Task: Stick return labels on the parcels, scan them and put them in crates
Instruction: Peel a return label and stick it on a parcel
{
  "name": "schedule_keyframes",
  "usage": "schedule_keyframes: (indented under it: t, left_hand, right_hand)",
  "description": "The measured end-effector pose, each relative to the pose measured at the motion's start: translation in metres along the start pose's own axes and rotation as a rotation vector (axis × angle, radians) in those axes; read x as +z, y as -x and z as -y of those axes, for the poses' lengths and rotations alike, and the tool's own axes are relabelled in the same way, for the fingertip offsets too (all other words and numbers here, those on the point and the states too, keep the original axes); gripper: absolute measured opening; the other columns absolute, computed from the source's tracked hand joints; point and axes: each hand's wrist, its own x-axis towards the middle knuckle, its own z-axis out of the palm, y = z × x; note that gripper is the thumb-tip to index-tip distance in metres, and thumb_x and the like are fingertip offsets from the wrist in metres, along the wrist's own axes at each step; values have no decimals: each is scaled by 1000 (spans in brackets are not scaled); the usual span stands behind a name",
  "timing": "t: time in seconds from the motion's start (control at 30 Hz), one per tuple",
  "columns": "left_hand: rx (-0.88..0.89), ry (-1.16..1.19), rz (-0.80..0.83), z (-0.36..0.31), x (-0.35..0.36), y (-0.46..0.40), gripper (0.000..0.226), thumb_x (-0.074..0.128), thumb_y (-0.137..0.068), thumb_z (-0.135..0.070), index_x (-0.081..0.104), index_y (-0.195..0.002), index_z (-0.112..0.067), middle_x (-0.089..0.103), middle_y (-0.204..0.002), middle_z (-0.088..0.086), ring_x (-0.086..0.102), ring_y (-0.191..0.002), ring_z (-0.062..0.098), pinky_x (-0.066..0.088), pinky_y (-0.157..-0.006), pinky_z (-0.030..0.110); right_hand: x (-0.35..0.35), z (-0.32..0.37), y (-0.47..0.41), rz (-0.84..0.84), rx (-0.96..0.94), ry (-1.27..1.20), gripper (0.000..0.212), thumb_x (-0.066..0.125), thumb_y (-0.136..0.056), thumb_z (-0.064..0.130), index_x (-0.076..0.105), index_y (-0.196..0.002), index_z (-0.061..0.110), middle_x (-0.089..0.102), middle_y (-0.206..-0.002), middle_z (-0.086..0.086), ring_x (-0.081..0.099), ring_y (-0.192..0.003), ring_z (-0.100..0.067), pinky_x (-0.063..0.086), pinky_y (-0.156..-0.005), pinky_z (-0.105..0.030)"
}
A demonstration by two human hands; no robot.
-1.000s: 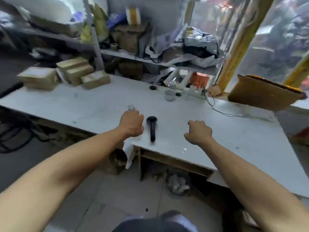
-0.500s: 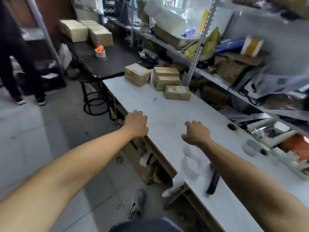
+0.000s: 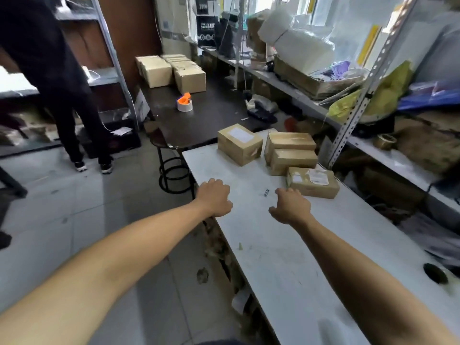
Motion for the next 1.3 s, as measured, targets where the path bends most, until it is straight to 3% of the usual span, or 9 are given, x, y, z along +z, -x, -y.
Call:
schedule_keyframes:
  t: [0.23,0.37,0.73,0.87,1.0,1.1,1.2,1.3]
  left_hand:
    - [-83,84,70,30,7,-56,41,51,-95,-38,61,-126,-15,56,-127,6,48,-122,29,44,-98,41]
    - [-110,153,96,45,8,-93,46,52,-98,-38,56,-138,-17,53,-137,6,45,-130,29,42,-99,39]
    - [7,263,172,95,19,-262,48,55,-97,-37,56,-139,-15,53,-144,3,47,-133,25,46,-100,38]
    - [-108,497,269,116,23,-325,55,59,-94,-44,52,-142,-18,52,-145,1,51,-131,23,48,-100,35]
    - [-433,1155,431,123,31,-367,76,75,-85,-45,41,-147,-17,48,-145,2,53,-126,25,56,-96,41]
    - [-525,1378,511,125,43,-381,85,80,-83,-42,33,-151,-19,46,-146,2,57,-121,26,61,-87,43]
    - [-530,1473,543,128,52,-389,93,81,-81,-43,28,-154,-23,46,-148,0,58,-120,27,62,-85,44]
    - [-536,1527,541,133,51,-387,97,80,-83,-43,20,-157,-28,45,-150,1,56,-125,30,60,-89,46]
  right_hand:
    - [14,10,-66,62,-1,-52,54,62,-92,37,47,-140,18,56,-134,-9,49,-126,-29,47,-89,-39]
    - [24,16,-103,68,7,-115,61,61,-91,38,43,-146,19,54,-138,-8,48,-127,-29,48,-92,-41]
    - [35,27,-253,30,91,-302,74,72,-87,45,41,-148,17,49,-146,-6,49,-131,-24,49,-98,-40]
    - [24,48,-327,61,39,-361,93,84,-74,48,38,-150,22,43,-151,-1,39,-138,-19,44,-104,-39]
    - [20,64,-390,71,75,-364,123,92,-60,49,21,-157,27,22,-162,-2,16,-149,-25,33,-115,-46]
    - [29,69,-421,165,143,-298,142,93,-53,57,1,-159,33,-2,-167,-7,-4,-154,-29,21,-121,-52]
    - [33,69,-438,197,185,-279,146,93,-51,57,-4,-157,34,7,-162,-12,4,-151,-33,19,-122,-49]
    - [35,75,-430,156,197,-350,144,94,-52,50,-2,-158,32,19,-153,-12,14,-143,-33,29,-116,-48]
